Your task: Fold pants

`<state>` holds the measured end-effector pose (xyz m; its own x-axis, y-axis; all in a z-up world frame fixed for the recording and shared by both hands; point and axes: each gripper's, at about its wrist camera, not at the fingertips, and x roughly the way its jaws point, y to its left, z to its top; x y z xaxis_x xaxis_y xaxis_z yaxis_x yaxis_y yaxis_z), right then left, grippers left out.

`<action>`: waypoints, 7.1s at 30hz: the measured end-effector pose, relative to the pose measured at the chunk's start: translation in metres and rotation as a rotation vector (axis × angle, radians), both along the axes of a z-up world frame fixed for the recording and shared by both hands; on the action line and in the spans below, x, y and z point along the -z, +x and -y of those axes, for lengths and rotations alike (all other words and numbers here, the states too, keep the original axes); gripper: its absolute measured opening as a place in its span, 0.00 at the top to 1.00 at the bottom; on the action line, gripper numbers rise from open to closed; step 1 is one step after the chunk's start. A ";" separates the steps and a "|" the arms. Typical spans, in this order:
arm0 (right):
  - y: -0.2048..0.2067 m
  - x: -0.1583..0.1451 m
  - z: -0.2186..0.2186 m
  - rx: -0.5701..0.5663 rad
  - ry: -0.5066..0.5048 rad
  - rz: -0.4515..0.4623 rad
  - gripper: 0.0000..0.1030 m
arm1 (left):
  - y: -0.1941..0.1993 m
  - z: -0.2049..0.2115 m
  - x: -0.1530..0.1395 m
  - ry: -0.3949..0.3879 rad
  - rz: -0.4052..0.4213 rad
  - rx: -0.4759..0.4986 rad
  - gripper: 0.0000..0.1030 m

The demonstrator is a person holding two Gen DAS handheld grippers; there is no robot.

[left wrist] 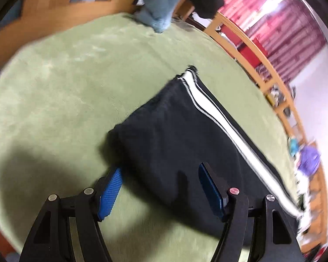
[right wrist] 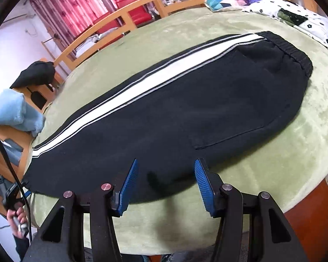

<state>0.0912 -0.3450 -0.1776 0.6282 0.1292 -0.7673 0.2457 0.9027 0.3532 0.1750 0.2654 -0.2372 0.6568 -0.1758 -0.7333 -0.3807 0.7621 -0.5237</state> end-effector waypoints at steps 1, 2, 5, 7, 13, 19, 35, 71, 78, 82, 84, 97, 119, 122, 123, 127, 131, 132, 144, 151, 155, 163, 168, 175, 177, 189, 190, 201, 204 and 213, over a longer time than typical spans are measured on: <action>0.001 0.001 0.000 0.012 0.003 -0.009 0.48 | 0.004 -0.004 0.005 -0.016 0.001 -0.003 0.35; 0.003 0.004 -0.001 0.017 0.005 -0.021 0.48 | 0.010 -0.005 0.009 -0.024 0.008 -0.007 0.35; 0.012 0.010 -0.002 0.022 0.004 -0.058 0.48 | 0.020 -0.007 0.011 -0.038 0.037 -0.015 0.37; 0.019 0.013 -0.007 0.011 -0.014 -0.077 0.48 | 0.024 -0.008 0.014 -0.049 0.045 -0.035 0.59; 0.025 0.020 -0.026 -0.053 -0.068 -0.133 0.48 | 0.024 -0.004 0.008 -0.055 0.076 -0.005 0.87; 0.021 0.022 -0.028 -0.110 -0.039 -0.106 0.47 | 0.024 0.043 -0.072 0.146 0.179 0.086 0.87; -0.039 0.003 0.031 0.003 0.040 0.137 0.47 | 0.044 0.388 -0.143 0.277 0.323 0.548 0.88; 0.047 -0.021 -0.084 -0.398 -0.068 0.194 0.78 | 0.025 0.259 -0.051 0.139 0.049 0.468 0.23; 0.035 0.019 -0.091 -0.503 -0.129 0.016 0.76 | 0.030 0.249 -0.029 0.037 -0.008 0.481 0.23; 0.031 0.012 -0.084 -0.508 -0.094 0.006 0.66 | 0.034 0.255 -0.014 0.087 -0.074 0.494 0.23; 0.029 -0.006 -0.077 -0.489 -0.076 0.057 0.56 | 0.036 0.258 -0.003 0.095 -0.101 0.496 0.22; 0.159 0.013 -0.060 -0.418 -0.057 -0.033 0.41 | 0.035 0.253 -0.012 0.093 -0.055 0.520 0.20; 0.162 0.008 -0.011 -0.247 0.079 -0.033 0.58 | 0.025 0.268 -0.021 0.073 -0.001 0.586 0.20; 0.125 -0.008 -0.026 -0.304 0.030 0.025 0.58 | 0.023 0.265 -0.019 0.058 -0.006 0.580 0.20; 0.111 -0.006 -0.041 -0.344 -0.055 0.016 0.58 | 0.021 0.263 -0.018 0.050 -0.009 0.576 0.20; 0.085 0.029 -0.061 -0.360 -0.221 -0.081 0.64 | 0.014 0.260 -0.021 0.039 0.002 0.569 0.20; 0.083 0.035 -0.057 -0.265 -0.154 -0.086 0.63 | 0.011 0.261 -0.024 0.123 -0.015 0.548 0.20; 0.080 0.029 -0.059 -0.252 -0.169 -0.075 0.63 | 0.013 0.260 -0.024 0.127 -0.015 0.550 0.20; 0.061 0.032 -0.067 -0.244 -0.179 -0.048 0.56 | 0.022 0.264 -0.001 -0.074 0.030 0.476 0.25; 0.056 0.023 -0.045 -0.242 -0.090 -0.029 0.55 | 0.033 0.275 0.005 -0.071 0.013 0.406 0.45; 0.037 0.010 -0.028 -0.229 -0.090 0.003 0.47 | 0.035 0.271 -0.005 -0.091 0.054 0.415 0.79; 0.007 -0.033 0.028 -0.090 -0.164 0.017 0.46 | 0.027 0.306 -0.106 -0.073 0.229 0.477 0.85; -0.015 -0.059 0.069 -0.044 -0.245 0.048 0.46 | 0.018 0.377 -0.175 0.057 0.323 0.579 0.85; -0.071 -0.064 0.162 0.127 -0.216 0.042 0.46 | 0.017 0.527 -0.234 0.116 0.438 0.747 0.85; -0.091 -0.060 0.187 0.185 -0.207 0.020 0.46 | 0.022 0.581 -0.238 0.092 0.452 0.793 0.85; -0.130 -0.017 0.254 0.259 -0.190 -0.114 0.46 | 0.036 0.715 -0.159 -0.030 0.351 0.970 0.39; -0.125 -0.018 0.256 0.255 -0.189 -0.100 0.46 | 0.036 0.704 -0.158 -0.002 0.360 0.962 0.37; 0.001 -0.030 0.255 0.126 -0.196 0.103 0.45 | 0.069 0.591 -0.080 0.170 0.092 0.755 0.34; 0.022 0.011 0.252 0.072 -0.198 -0.024 0.47 | 0.064 0.584 -0.049 0.061 0.017 0.761 0.33; 0.012 -0.002 0.271 0.094 -0.179 0.005 0.37 | 0.046 0.589 -0.019 -0.054 -0.030 0.838 0.31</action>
<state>0.1036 -0.6165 -0.1758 0.6346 -0.0681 -0.7699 0.3306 0.9243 0.1908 0.2211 -0.3233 -0.2185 0.2737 -0.6318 -0.7253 0.2856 0.7734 -0.5659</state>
